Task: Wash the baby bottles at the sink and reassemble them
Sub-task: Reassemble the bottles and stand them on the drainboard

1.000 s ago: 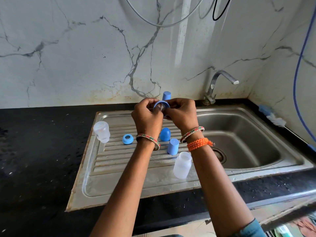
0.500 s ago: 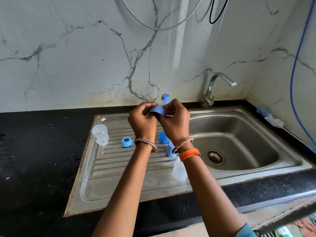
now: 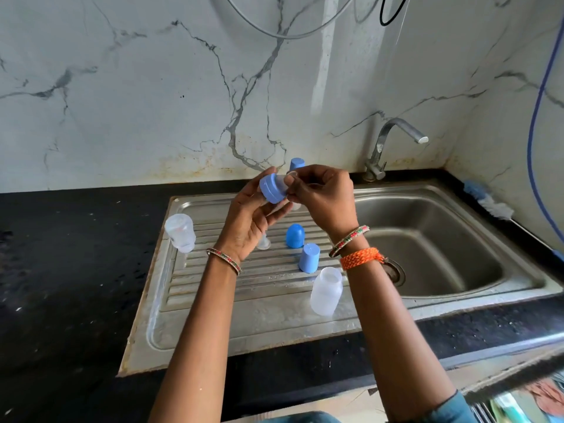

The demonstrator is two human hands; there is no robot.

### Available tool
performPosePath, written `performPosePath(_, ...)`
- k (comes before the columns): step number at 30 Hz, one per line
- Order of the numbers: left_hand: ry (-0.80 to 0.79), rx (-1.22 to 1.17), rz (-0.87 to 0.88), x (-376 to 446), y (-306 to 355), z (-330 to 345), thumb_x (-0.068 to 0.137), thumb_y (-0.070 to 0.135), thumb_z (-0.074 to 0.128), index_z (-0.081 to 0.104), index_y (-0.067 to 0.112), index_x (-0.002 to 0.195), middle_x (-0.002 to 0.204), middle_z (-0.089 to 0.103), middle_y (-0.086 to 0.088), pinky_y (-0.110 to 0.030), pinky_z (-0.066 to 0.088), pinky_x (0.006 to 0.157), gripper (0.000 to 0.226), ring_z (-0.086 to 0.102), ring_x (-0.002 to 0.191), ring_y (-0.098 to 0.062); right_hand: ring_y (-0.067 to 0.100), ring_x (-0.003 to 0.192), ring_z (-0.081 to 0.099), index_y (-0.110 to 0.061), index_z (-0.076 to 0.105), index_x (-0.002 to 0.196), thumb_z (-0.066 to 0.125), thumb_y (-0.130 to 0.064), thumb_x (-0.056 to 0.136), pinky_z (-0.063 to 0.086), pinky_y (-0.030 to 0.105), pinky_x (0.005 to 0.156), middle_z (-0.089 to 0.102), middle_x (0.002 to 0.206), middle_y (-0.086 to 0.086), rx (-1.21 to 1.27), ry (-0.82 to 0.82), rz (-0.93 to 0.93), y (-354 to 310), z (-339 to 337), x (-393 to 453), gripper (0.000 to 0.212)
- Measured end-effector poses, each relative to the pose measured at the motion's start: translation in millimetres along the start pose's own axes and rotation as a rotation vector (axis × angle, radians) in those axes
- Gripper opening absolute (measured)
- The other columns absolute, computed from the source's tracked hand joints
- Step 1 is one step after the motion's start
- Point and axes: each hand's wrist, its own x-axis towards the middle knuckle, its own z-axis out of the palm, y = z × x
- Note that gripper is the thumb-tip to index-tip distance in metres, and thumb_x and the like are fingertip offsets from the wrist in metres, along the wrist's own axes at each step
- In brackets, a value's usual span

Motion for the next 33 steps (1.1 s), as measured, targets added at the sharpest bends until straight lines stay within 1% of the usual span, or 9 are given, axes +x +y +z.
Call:
performPosePath(4, -0.023, -0.164, -0.122, -4.3, 0.7, 2.9, 0.087, 0.028, 0.048, 0.059, 0.005, 0.116, 0.109, 0.068, -0.015, -0.037, 0.056, 0.085, 0.039, 0.067, 0.099, -0.027, 0.020, 0.071, 0.071, -0.008, 0.073, 0.082, 0.073, -0.012, 0.081, 0.059, 0.042, 0.070, 0.072, 0.073, 0.006, -0.091, 0.104, -0.029, 2.2, 3.5, -2.3, 0.004)
performPosePath(7, 0.002, -0.001, -0.094, -2.4, 1.2, 7.3, 0.087, 0.026, 0.051, 0.057, 0.001, 0.114, 0.105, 0.069, -0.013, -0.034, 0.056, 0.085, 0.037, 0.066, 0.098, -0.023, 0.022, 0.069, 0.070, -0.008, 0.072, 0.076, 0.072, -0.008, 0.080, 0.059, 0.042, 0.068, 0.071, 0.070, 0.006, -0.171, 0.117, -0.033, 2.5, -2.4, -0.9, 0.005)
performPosePath(10, -0.004, 0.123, -0.050, -1.5, -2.8, 6.8, 0.084, 0.022, 0.053, 0.057, 0.001, 0.113, 0.103, 0.070, -0.010, -0.029, 0.056, 0.079, 0.035, 0.067, 0.097, -0.020, 0.034, 0.075, 0.069, 0.002, 0.068, 0.078, 0.065, 0.000, 0.084, 0.060, 0.044, 0.071, 0.069, 0.079, 0.023, 0.092, 0.038, 0.189, 3.5, -7.2, 0.7, 0.007)
performPosePath(14, -0.025, 0.166, -0.119, -7.0, -9.4, 3.0, 0.079, 0.029, 0.060, 0.054, 0.004, 0.122, 0.105, 0.070, -0.006, -0.030, 0.056, 0.082, 0.051, 0.068, 0.096, -0.018, 0.024, 0.080, 0.066, -0.001, 0.061, 0.093, 0.059, -0.002, 0.091, 0.059, 0.031, 0.076, 0.064, 0.092, 0.019, 0.276, -0.223, 0.381, 4.3, -21.9, -3.5, 0.004)
performPosePath(17, -0.091, 0.208, -0.211, -8.0, -20.6, 9.9, 0.061, 0.046, 0.079, 0.042, 0.012, 0.137, 0.124, 0.059, -0.011, -0.039, 0.052, 0.093, 0.091, 0.063, 0.106, -0.023, 0.030, 0.094, 0.066, -0.015, 0.059, 0.113, 0.070, -0.008, 0.083, 0.057, 0.040, 0.085, 0.063, 0.111, 0.016, -0.045, -0.425, 0.272, 6.7, -40.4, -5.6, 0.033)
performPosePath(19, -0.114, 0.307, -0.254, -6.5, -29.8, 16.8, 0.054, 0.056, 0.081, 0.033, 0.016, 0.144, 0.127, 0.055, -0.010, -0.039, 0.050, 0.094, 0.110, 0.057, 0.112, -0.023, 0.027, 0.094, 0.065, -0.019, 0.063, 0.111, 0.078, -0.014, 0.076, 0.055, 0.039, 0.085, 0.066, 0.107, 0.010, -0.353, -0.403, 0.147, 7.5, -49.1, -7.6, 0.038)
performPosePath(24, -0.141, 0.765, -0.111, -27.2, -70.7, -5.8, 0.074, 0.010, 0.075, 0.044, 0.013, 0.132, 0.131, 0.051, 0.001, -0.024, 0.047, 0.093, 0.066, 0.048, 0.122, -0.011, 0.019, 0.093, 0.064, -0.015, 0.065, 0.113, 0.079, -0.017, 0.072, 0.051, 0.033, 0.086, 0.068, 0.106, 0.003, -0.777, -0.589, 0.051, 20.3, -75.2, -15.1, 0.043)
performPosePath(28, -0.249, 0.997, -0.085, -48.6, -108.3, -17.3, 0.062, 0.014, 0.087, 0.051, 0.012, 0.129, 0.129, 0.052, 0.003, 0.000, 0.039, 0.084, 0.076, 0.050, 0.114, -0.005, 0.016, 0.102, 0.061, -0.020, 0.067, 0.112, 0.075, -0.014, 0.074, 0.043, 0.023, 0.086, 0.068, 0.111, 0.000, -0.976, -0.802, 0.054, 32.3, -79.3, -31.3, 0.039)
performPosePath(33, -0.278, 1.043, -0.206, -48.4, -127.5, -24.4, 0.064, 0.030, 0.086, 0.056, 0.043, 0.122, 0.115, 0.060, 0.021, -0.010, 0.045, 0.087, 0.067, 0.055, 0.103, 0.006, 0.020, 0.094, 0.060, -0.020, 0.068, 0.105, 0.071, -0.010, 0.072, 0.049, 0.037, 0.085, 0.068, 0.103, 0.003, -0.978, -0.836, 0.023, 42.7, -66.8, -43.2, 0.035)
